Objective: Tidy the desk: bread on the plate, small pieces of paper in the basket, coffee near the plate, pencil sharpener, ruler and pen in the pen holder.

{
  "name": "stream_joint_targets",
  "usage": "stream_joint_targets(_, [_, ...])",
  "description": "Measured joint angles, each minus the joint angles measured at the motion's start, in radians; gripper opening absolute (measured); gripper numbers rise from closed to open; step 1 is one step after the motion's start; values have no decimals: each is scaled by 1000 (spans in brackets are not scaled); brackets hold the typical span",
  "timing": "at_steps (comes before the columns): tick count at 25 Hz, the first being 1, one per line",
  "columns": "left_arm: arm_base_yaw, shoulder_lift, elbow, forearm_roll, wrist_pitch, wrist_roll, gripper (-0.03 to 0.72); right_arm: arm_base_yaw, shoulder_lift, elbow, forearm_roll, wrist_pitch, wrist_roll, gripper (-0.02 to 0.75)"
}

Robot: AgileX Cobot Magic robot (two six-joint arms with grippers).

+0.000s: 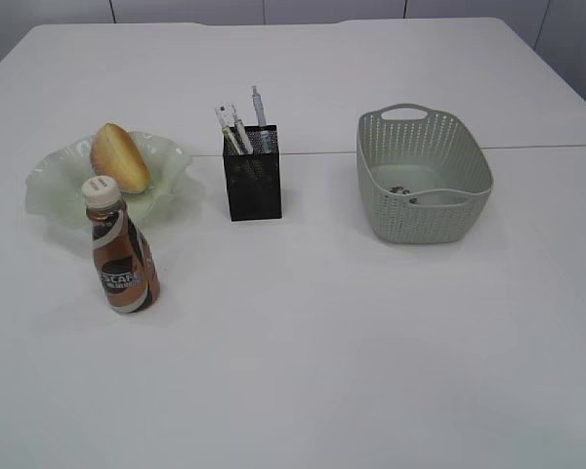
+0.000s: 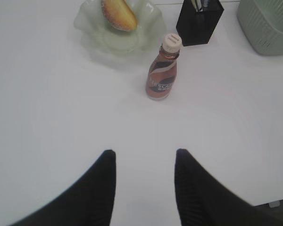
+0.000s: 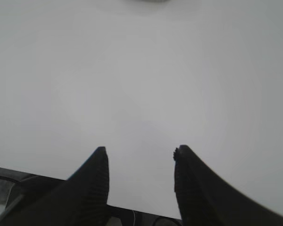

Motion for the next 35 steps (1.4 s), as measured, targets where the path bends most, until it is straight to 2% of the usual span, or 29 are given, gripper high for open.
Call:
stream_joint_targets(8, [0,-303,181,-87,8,0,307,0,-380,84,-12,16,35,338])
stream_joint_targets(13, [0,-460,245,-83,16,0,307,0,-555,130,-27,22,37,338])
stream_joint_targets(22, [0,-460,394,-52,2,19,307,0,-735,298,-28,26,38,338])
stream_joint_targets(28, [0,-460,442,-24,-121,46,308,0,-754,474,-26,-52,38,338])
stream_joint_targets(35, [0,-460,443,-29,-139,67,312,0,-754,486,-23,-106,38,338])
